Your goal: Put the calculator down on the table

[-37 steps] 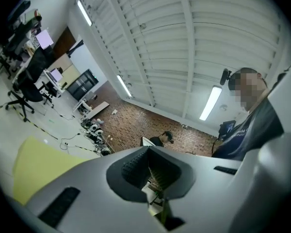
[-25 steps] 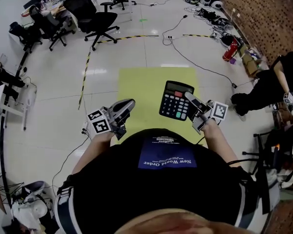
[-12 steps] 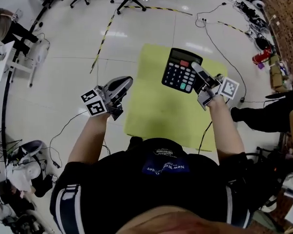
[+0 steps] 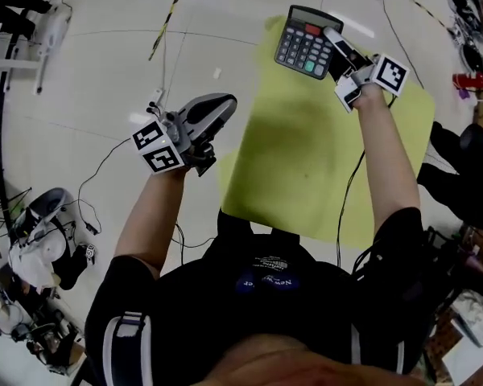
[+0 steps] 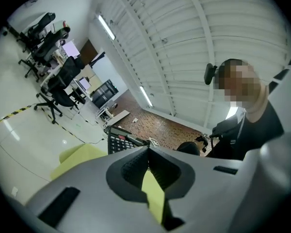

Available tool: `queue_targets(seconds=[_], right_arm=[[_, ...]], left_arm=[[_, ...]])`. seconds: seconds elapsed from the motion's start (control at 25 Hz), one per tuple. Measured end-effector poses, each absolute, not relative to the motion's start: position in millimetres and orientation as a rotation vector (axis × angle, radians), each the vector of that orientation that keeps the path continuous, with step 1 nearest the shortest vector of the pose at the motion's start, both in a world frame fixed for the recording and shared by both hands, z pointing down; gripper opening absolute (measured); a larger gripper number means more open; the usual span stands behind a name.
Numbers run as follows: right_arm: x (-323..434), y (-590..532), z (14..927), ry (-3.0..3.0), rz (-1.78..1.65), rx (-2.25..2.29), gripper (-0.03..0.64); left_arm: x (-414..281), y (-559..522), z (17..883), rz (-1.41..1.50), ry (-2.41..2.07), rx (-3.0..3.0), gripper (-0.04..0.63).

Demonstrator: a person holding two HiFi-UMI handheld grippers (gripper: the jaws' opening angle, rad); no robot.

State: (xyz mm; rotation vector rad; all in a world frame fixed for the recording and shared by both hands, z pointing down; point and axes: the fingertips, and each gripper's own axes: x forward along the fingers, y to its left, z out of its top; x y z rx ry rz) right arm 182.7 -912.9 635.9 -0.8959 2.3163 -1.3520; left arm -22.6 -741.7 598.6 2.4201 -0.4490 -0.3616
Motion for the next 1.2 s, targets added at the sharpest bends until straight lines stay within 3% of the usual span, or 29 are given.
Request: queue_targets(seconds=[0.32,0.84,1.12,1.2], right_arm=[[174.6,-953.8,710.8,2.341,-1.453,-1.027,0.118],[177.2,-953.7,741.7,2.529,-1.450,-1.227,0.120],[175.6,-948.7,766.8,2.844,-1.342,-1.621,0.286],[181.8,-947.7,762.3,2.846,-1.277,-1.702,0.297]], left_arm=[[-40.5,-749.8,646.5,-0.371,-0.445,2.364,0.006],[-41.2,-734.9,660.9,-0.407,-0.401,2.309,0.006],[-39.4,-732.4,657.7,-0.407,-0.382,2.316,0.006],[-39.1,-728.2,655.3,-0.403,-0.377,2.322,0.006]])
